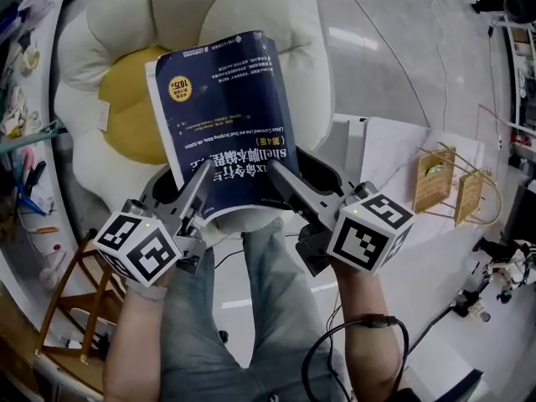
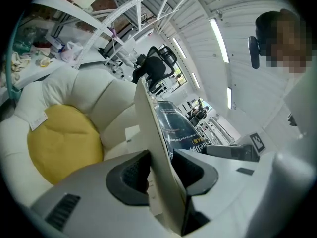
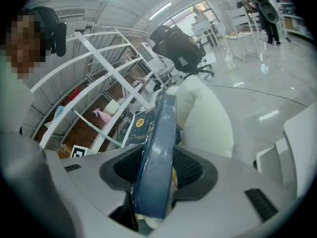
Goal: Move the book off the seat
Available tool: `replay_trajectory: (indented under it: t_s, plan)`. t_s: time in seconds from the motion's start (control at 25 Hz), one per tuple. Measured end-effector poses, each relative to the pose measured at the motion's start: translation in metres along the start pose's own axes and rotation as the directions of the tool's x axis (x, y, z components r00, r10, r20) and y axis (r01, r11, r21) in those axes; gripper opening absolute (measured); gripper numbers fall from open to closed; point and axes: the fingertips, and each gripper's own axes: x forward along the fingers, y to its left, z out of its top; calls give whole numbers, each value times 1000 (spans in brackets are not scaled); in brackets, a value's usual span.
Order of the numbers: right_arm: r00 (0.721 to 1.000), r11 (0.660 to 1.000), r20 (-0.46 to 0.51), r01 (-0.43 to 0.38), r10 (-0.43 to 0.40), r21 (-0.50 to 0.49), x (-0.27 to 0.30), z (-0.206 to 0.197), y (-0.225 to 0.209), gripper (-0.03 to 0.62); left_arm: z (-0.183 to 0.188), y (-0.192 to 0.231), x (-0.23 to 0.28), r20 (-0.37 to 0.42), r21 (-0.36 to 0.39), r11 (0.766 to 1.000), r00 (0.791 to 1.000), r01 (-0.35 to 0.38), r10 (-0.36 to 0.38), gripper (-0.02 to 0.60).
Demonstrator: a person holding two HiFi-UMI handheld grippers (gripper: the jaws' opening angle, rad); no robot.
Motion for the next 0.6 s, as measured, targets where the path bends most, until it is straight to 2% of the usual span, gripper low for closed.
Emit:
replay_trajectory:
  t_s: [0.2,0.36,0.6]
  plan:
    - [997,999,69,27,-29,37,-11,3,3,196,7,-8,3,-40,32,998,998,57,-56,150]
    - [992,996,104,60,-67,69,-20,6,1,196,7,-15,7,-76,28,995,993,98,-96,150]
    - [977,989,188,75,-98,128,-122,1,-75,196,-48,-108,69,-146,91,985,980,149,-135,152]
